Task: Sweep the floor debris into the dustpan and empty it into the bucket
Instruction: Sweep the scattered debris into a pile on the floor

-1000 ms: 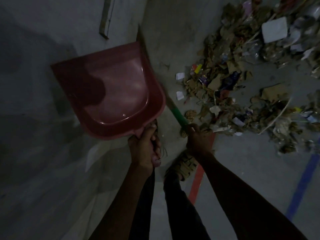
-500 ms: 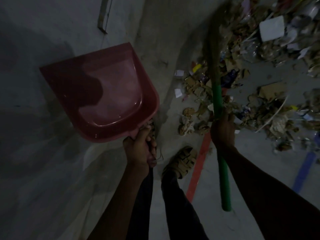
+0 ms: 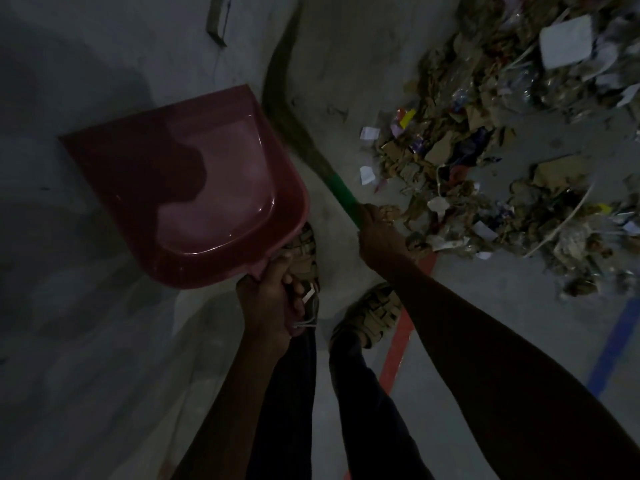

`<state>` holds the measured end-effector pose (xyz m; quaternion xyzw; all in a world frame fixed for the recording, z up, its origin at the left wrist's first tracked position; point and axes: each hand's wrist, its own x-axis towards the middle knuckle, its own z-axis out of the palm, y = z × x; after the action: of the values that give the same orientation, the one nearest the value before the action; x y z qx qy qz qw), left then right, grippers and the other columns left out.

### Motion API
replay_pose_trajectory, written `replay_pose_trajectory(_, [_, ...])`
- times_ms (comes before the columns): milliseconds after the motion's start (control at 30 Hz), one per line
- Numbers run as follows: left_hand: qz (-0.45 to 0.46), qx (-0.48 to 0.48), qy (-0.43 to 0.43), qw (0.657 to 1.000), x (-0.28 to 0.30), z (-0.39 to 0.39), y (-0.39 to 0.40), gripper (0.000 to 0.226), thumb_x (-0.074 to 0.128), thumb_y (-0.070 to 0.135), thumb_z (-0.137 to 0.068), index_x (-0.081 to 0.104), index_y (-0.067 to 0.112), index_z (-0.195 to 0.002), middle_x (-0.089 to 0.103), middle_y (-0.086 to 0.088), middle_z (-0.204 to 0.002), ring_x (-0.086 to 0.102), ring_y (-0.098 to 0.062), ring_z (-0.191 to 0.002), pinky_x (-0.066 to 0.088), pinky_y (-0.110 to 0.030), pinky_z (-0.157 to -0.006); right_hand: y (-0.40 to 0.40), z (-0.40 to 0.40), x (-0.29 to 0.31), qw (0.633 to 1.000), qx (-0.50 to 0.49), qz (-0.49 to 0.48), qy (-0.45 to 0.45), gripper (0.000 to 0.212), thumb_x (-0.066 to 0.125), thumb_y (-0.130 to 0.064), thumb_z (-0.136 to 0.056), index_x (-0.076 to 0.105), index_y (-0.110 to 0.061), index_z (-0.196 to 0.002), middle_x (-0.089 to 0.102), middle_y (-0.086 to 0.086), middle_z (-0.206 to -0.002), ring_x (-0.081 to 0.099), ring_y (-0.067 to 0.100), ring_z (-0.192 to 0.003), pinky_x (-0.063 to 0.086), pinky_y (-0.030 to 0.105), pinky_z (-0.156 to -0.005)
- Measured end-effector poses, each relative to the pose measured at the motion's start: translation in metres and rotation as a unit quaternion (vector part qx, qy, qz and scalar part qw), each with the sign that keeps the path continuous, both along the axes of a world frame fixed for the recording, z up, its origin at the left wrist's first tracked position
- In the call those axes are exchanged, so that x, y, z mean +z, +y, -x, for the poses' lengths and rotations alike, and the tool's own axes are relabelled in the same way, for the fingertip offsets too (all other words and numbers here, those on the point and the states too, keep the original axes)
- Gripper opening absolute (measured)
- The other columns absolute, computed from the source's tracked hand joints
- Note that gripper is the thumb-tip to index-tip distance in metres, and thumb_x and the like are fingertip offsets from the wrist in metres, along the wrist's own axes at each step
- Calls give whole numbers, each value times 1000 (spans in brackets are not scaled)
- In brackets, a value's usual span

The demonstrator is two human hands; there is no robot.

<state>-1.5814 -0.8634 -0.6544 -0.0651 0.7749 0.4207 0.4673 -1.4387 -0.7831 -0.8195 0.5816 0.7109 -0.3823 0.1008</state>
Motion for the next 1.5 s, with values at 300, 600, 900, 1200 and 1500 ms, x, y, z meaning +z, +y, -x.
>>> replay_pose_trajectory(300, [16,7,3,1000,-3,17,-19,37,66,21,-92,47,11,-63,51,-4,-48,41,-16,-32,31,-17,-37,-2,-75,-10,993,-107,-34,-40,67,59,-6,-90,30,-14,-149,37,16,-144,55,45,-109,51,48,-72])
replay_pose_trajectory(600, [6,4,-9,1000,-11,9,-20,34,68,21,-91,49,12,-64,51,-8,-54,42,-16,-33,33,-19,-39,-27,-52,2,984,-158,-78,-9,62,51,-7,-95,26,-17,-150,32,15,-152,60,43,-101,54,47,-70])
replay_pose_trajectory(900, [-3,-3,4,1000,-14,-4,-10,24,68,13,-90,55,9,-70,45,-5,-60,44,-13,-36,31,-19,-35,-61,-65,-18,998,12,-3,56,60,50,-2,-91,39,-19,-147,37,10,-148,58,40,-109,55,52,-83])
replay_pose_trajectory(1200, [8,-1,-7,1000,-15,-4,-22,30,66,13,-92,50,10,-67,49,-5,-51,40,-15,-32,31,-18,-39,-67,-88,-14,977,-203,-57,28,61,52,-2,-92,34,-10,-150,34,14,-153,49,42,-123,49,48,-91])
replay_pose_trajectory(1500, [3,29,-17,999,-16,-5,-39,39,64,17,-94,47,14,-59,51,-1,-46,40,-13,-31,33,-18,-39,-92,-48,-3,996,28,-16,80,63,51,-6,-96,31,-18,-155,26,7,-161,65,40,-99,57,45,-70])
